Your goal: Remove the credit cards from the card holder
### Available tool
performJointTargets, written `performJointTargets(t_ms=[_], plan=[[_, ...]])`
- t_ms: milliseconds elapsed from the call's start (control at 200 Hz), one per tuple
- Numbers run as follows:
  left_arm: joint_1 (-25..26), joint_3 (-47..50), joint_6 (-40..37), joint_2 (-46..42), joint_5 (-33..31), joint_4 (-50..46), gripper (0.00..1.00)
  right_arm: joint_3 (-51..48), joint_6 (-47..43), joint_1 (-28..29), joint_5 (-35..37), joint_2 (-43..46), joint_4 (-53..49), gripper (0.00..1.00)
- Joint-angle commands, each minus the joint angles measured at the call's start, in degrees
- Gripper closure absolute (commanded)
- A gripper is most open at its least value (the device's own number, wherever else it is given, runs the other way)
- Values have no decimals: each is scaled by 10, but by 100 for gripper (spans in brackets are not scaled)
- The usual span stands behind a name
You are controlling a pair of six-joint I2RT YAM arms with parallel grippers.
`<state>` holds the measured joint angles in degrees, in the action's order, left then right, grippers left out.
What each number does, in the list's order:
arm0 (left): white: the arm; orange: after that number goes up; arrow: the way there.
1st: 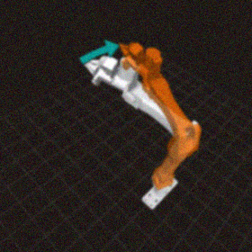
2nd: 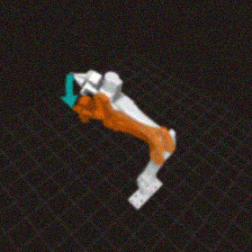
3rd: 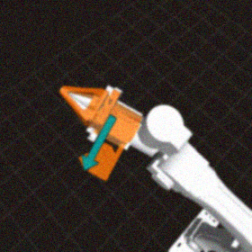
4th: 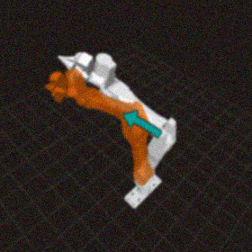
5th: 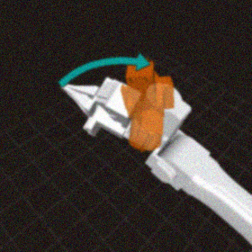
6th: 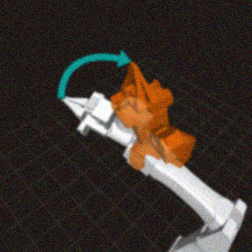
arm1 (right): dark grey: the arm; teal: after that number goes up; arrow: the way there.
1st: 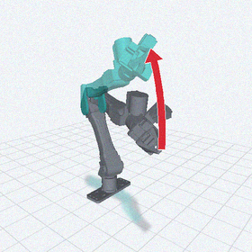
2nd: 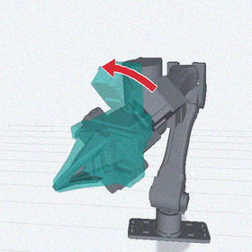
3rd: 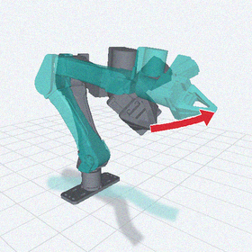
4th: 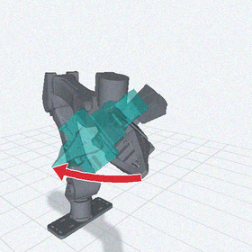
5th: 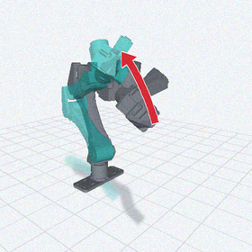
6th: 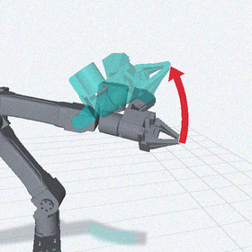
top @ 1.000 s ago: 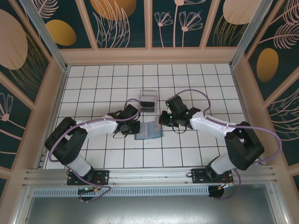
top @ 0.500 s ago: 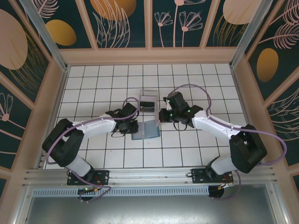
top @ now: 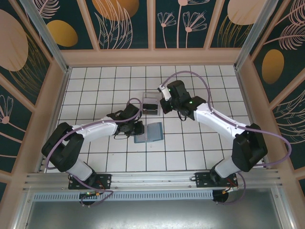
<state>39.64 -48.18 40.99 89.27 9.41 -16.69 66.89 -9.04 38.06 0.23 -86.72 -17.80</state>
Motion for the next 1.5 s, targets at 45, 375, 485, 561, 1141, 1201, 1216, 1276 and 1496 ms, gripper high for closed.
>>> performJointTargets(t_ms=[45, 375, 485, 561, 1141, 1201, 1216, 1276, 1496], plan=[[-5, 26, 10, -31, -32, -10, 84, 62, -197, -9, -29, -36, -44, 100], [-6, 62, 21, -72, -81, -21, 84, 217, -377, -31, -116, -156, -165, 100], [-7, 70, 24, -85, -89, -29, 84, 278, -400, -34, -138, -208, -218, 100], [-7, 76, 28, -93, -93, -31, 84, 312, -409, -34, -147, -237, -244, 100], [-9, 83, 36, -115, -105, -48, 84, 429, -442, -41, -133, -373, -318, 100], [-9, 83, 35, -115, -105, -48, 84, 430, -444, -42, -131, -379, -323, 100], [-9, 83, 35, -114, -105, -48, 84, 431, -444, -41, -131, -380, -324, 100], [-9, 83, 35, -114, -104, -47, 84, 432, -446, -42, -132, -385, -327, 100], [-9, 78, 33, -111, -101, -48, 83, 441, -443, -42, -126, -392, -318, 84]])
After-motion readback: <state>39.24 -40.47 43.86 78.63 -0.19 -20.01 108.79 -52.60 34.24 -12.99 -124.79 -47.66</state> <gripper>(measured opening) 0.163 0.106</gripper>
